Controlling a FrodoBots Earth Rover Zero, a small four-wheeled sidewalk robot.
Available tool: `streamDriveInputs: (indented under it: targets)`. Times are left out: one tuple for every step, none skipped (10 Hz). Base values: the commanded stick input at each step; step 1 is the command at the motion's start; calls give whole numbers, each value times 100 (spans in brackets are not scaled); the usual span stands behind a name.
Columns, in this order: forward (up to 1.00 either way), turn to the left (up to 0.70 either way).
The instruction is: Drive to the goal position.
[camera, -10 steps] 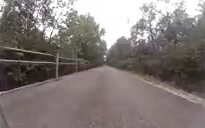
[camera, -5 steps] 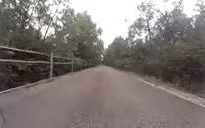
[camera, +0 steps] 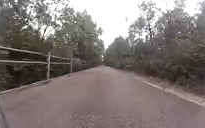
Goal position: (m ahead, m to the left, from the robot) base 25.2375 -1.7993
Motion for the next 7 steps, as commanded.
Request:
streamDriveInputs:
  targets:
    - [70, 0]
    - [70, 0]
    - [70, 0]
    - [70, 0]
    - [70, 0]
    - [70, 0]
    - [70, 0]
